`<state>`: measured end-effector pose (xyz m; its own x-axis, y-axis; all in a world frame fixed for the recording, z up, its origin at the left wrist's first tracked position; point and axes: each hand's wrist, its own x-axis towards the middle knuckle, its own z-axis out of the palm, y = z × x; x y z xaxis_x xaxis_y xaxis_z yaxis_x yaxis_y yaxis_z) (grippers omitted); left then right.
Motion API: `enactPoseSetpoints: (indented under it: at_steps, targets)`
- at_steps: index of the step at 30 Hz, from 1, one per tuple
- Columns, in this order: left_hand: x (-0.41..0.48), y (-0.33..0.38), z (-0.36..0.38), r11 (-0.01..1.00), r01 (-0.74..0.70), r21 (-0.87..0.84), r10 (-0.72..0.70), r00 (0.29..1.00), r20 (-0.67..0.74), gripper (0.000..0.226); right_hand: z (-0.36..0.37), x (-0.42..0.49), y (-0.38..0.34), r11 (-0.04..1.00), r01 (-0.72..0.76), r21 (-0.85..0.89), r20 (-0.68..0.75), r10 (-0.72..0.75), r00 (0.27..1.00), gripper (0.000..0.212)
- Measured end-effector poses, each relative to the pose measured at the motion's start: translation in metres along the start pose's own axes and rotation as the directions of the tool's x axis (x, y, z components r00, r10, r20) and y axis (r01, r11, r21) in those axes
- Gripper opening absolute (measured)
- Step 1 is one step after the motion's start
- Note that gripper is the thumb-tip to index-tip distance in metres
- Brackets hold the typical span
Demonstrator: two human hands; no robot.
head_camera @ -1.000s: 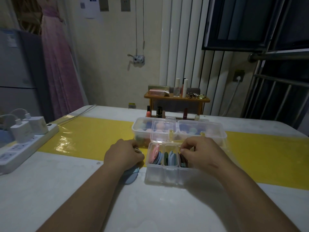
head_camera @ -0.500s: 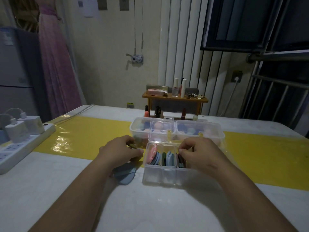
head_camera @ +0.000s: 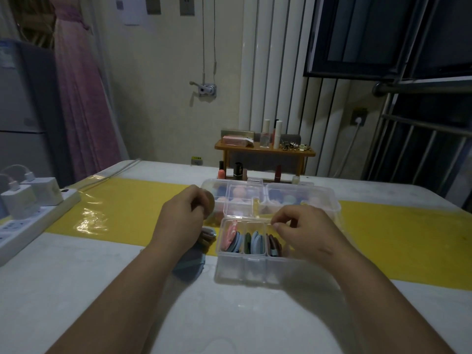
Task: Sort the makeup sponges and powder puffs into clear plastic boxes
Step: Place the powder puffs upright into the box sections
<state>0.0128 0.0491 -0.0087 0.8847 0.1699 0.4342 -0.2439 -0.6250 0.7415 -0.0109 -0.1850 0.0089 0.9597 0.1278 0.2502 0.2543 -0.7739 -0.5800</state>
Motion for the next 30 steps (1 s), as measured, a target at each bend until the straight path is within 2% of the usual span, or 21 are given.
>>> enactPoseSetpoints:
  at_steps: [4,8,13,18,23,27,30]
  targets:
    - [-0.002,0.011,0.003,0.995,-0.021,-0.099,0.019,1.000,-0.024,0.018,-0.002,0.000,0.000,1.000,0.012,0.019,-0.016,-0.012,1.000,0.016]
    - [-0.004,0.016,0.003,0.967,0.033,-0.254,-0.023,0.999,0.040,0.017,-0.002,-0.001,-0.002,0.998,0.044,0.049,-0.033,-0.042,0.999,0.015]
    - [-0.008,0.024,0.005,0.884,0.068,-0.463,-0.010,0.992,0.126,0.013,-0.001,-0.003,-0.007,0.985,0.106,0.135,-0.041,-0.101,0.994,0.017]
    - [-0.012,0.030,0.011,0.848,0.062,-0.527,0.032,0.985,0.168,0.014,0.002,-0.004,-0.011,0.966,0.137,0.218,-0.003,-0.140,0.990,0.028]
    - [-0.013,0.025,0.017,0.897,0.004,-0.442,0.090,0.977,0.192,0.014,0.000,-0.005,-0.015,0.961,0.186,0.207,-0.057,-0.177,0.982,0.024]
    - [-0.013,0.021,0.019,0.971,-0.093,-0.219,0.126,0.982,0.142,0.018,-0.008,-0.004,-0.009,0.936,0.155,0.315,-0.222,-0.086,0.971,0.023]
    - [-0.009,0.015,0.018,0.994,-0.068,-0.080,0.079,0.987,0.137,0.023,-0.016,-0.002,-0.003,0.952,0.101,0.288,-0.290,-0.014,0.957,0.022]
